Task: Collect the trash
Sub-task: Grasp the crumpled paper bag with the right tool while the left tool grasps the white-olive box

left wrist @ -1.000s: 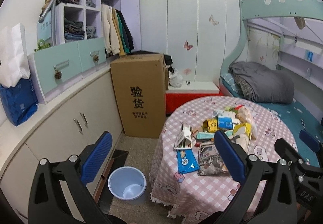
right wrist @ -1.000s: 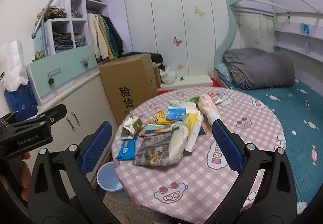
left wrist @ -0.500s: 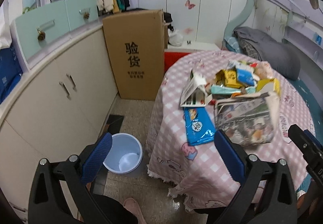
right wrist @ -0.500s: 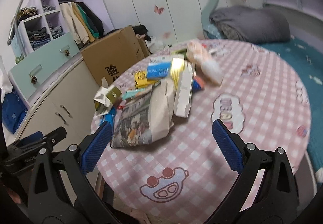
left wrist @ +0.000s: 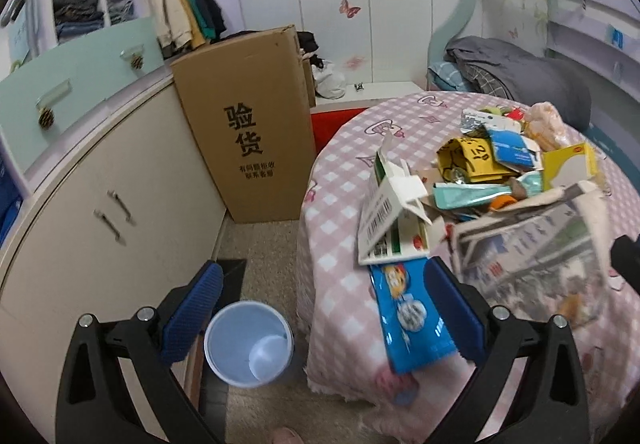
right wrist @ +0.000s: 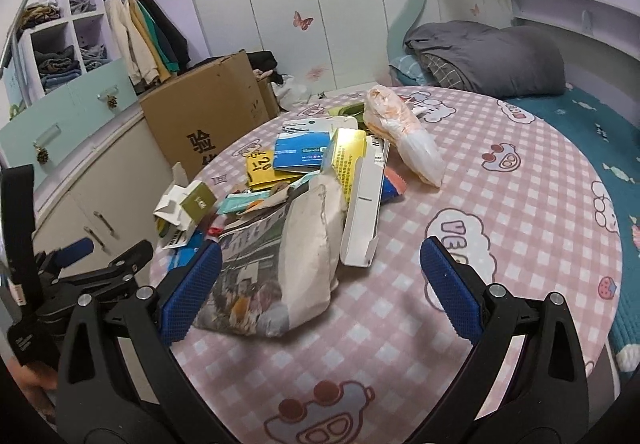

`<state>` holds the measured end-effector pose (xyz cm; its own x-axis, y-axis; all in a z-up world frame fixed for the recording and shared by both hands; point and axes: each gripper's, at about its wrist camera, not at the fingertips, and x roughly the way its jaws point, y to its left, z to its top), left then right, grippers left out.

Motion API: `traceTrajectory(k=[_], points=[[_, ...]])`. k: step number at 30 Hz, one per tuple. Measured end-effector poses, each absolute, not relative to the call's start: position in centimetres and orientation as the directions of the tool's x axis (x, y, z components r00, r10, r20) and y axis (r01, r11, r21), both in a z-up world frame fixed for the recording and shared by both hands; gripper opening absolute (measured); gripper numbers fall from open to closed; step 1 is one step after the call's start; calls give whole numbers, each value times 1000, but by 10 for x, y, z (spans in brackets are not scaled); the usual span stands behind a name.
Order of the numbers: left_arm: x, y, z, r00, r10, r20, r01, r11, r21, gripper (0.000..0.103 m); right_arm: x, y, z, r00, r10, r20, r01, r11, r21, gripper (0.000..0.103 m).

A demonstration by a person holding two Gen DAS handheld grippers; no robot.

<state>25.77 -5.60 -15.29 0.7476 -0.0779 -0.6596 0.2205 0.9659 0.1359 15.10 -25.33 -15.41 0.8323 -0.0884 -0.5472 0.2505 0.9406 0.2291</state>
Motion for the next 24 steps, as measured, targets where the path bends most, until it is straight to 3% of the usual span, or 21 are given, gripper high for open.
traceTrajectory(k=[3,6,8,9,12,13,20,23,24], points=[[275,-58,-161,727,-115,-677,261,958,116,82,160,-252,-157,822,-105,-559,260,943,207,97],[288,-62,-168,717,-139,-683,289,951,110,78,167,-253,-160,817,-107,-566,265,942,205,97],[292,-66,-169,726,-143,-673,299,946,122,68,171,-253,-161,813,-106,-572,267,942,204,97],[296,-68,-169,732,-153,-664,309,943,123,56,173,-252,-162,811,-103,-576,266,941,207,97],[300,-66,-170,714,-193,-673,325,943,74,9,173,-252,-164,808,-93,-582,269,937,223,97],[299,-64,-169,713,-202,-671,320,946,55,2,172,-252,-165,806,-88,-585,268,936,228,97],[265,-46,-147,762,-225,-607,274,962,-13,1,163,-249,-172,805,-1,-594,233,920,314,95],[247,-44,-143,761,-231,-606,283,959,-9,1,168,-246,-176,797,48,-602,214,910,356,79],[241,-45,-143,762,-222,-608,280,960,0,1,171,-247,-178,795,64,-603,210,904,372,69]])
